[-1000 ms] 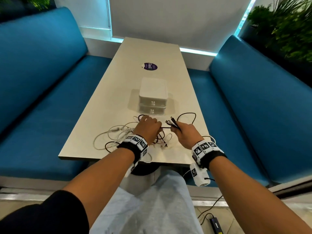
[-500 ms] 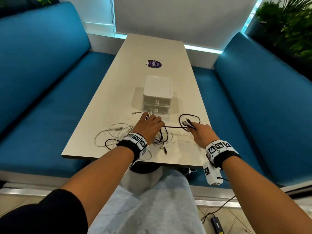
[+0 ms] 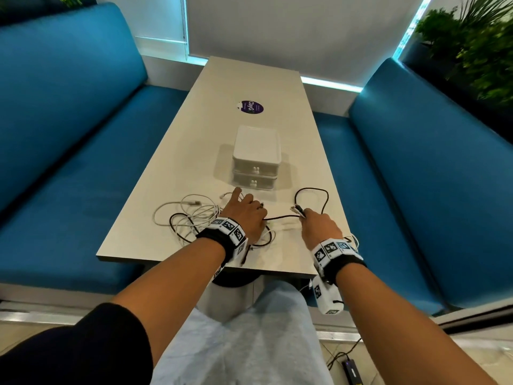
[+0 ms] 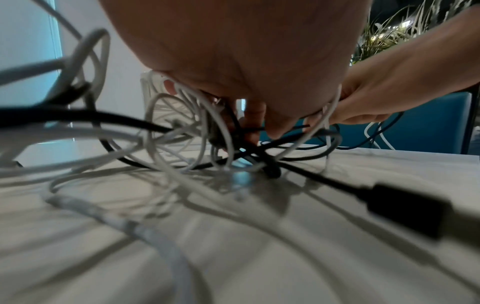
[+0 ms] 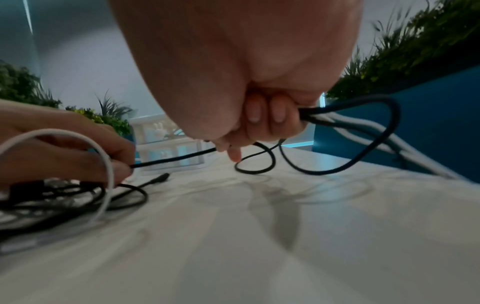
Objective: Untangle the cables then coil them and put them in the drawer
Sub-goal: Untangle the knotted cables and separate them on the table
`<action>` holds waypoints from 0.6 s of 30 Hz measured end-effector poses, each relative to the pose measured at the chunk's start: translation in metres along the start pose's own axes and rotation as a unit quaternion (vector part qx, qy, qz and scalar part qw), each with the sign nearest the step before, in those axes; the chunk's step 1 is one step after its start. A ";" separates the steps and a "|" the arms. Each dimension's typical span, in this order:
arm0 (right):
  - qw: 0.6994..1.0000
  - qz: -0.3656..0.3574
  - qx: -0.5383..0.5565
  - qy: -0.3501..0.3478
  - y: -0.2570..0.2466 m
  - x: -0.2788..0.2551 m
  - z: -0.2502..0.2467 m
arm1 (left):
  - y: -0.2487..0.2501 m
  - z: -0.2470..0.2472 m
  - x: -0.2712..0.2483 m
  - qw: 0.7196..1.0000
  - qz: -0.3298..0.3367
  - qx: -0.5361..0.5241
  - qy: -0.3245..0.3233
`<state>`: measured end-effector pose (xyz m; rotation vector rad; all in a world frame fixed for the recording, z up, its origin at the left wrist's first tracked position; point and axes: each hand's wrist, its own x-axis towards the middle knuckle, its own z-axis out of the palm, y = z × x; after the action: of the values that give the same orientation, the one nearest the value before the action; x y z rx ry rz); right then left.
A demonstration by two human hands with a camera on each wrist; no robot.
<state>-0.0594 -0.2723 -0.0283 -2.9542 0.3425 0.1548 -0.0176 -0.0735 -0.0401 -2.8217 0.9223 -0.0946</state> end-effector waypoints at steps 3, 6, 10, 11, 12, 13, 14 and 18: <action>0.998 0.018 0.062 0.028 -0.019 0.000 0.001 | -0.003 -0.001 0.001 1.000 0.014 -0.003 -0.019; 0.984 0.021 0.166 0.068 -0.032 -0.002 -0.001 | -0.004 0.001 0.000 1.000 0.007 -0.004 -0.014; 0.977 -0.066 0.195 0.064 -0.041 -0.007 0.002 | 0.000 0.004 -0.001 1.000 0.005 0.002 0.006; 0.978 -0.094 0.183 0.042 -0.041 -0.008 0.006 | 0.001 0.003 0.000 1.000 0.006 0.000 0.011; 0.978 -0.114 0.171 0.014 -0.041 -0.009 0.010 | 0.003 0.002 0.001 1.000 0.007 -0.004 0.015; 0.978 -0.128 0.163 -0.012 -0.040 -0.008 0.013 | 0.004 0.001 0.002 1.000 0.008 -0.010 0.018; 0.978 -0.133 0.159 -0.030 -0.040 -0.008 0.015 | 0.004 -0.001 0.003 1.000 0.009 -0.012 0.019; 0.977 -0.159 0.138 -0.031 -0.039 -0.006 0.017 | 0.000 0.002 0.003 1.000 0.020 0.013 0.001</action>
<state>-0.0579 -0.2309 -0.0382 -2.6751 -0.1130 0.1446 -0.0151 -0.0750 -0.0421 -2.7782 0.9691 -0.1044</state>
